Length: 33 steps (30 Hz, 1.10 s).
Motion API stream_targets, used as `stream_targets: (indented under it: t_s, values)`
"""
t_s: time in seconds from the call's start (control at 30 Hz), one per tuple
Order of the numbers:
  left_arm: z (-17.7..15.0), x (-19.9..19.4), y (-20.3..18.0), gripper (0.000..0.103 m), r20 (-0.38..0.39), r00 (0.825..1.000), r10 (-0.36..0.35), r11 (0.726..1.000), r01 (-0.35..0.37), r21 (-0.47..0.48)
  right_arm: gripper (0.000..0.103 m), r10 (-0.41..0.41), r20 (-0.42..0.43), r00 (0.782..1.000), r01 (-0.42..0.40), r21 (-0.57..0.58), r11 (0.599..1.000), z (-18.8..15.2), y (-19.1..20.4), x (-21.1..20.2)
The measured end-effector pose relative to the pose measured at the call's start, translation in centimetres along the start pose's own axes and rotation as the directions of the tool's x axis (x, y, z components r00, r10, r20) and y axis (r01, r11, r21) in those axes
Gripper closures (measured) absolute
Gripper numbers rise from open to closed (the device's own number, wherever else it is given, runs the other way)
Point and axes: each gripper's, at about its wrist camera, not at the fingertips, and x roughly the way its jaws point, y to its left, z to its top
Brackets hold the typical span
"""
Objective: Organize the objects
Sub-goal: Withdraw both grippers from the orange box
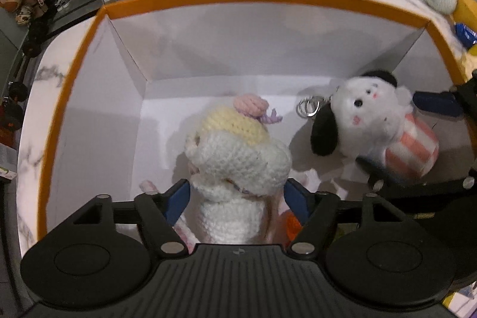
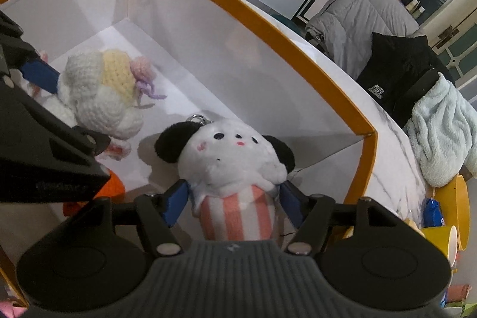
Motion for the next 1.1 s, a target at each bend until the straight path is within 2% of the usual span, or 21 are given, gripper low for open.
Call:
stream_targets:
  t_s: [0.27,0.6,0.7,0.93,1.1]
  values:
    - [0.3,-2.6,0.2,0.020,0.053,0.999,-0.014,1.000,0.015,-0.015,0.024,-0.002,0.033,0.999,0.001,0.025,1.000,0.3,-0.2,-2.1]
    - [-1.4,-7.6,0.6,0.020,0.143,0.989,-0.042,0.998,0.047,-0.032,0.024,0.003,0.120,0.993,-0.013,0.085,0.996,-0.8,-0.9,-8.2]
    - [-2.6,-9.6,1.0,0.020,0.185,0.980,-0.078,0.995,0.087,-0.046,0.024,0.024,0.166,0.986,-0.044,0.117,0.992,-1.8,-1.3,-10.9]
    - [-5.1,-12.8,1.1,0.020,0.222,0.970,-0.095,0.993,0.107,-0.044,0.024,0.036,0.227,0.973,-0.075,0.165,0.983,-4.4,-1.3,-15.8]
    - [-7.3,-14.8,1.3,0.020,0.246,0.964,-0.104,0.992,0.118,-0.044,0.024,0.036,0.237,0.971,-0.081,0.181,0.980,-6.9,-0.8,-18.2]
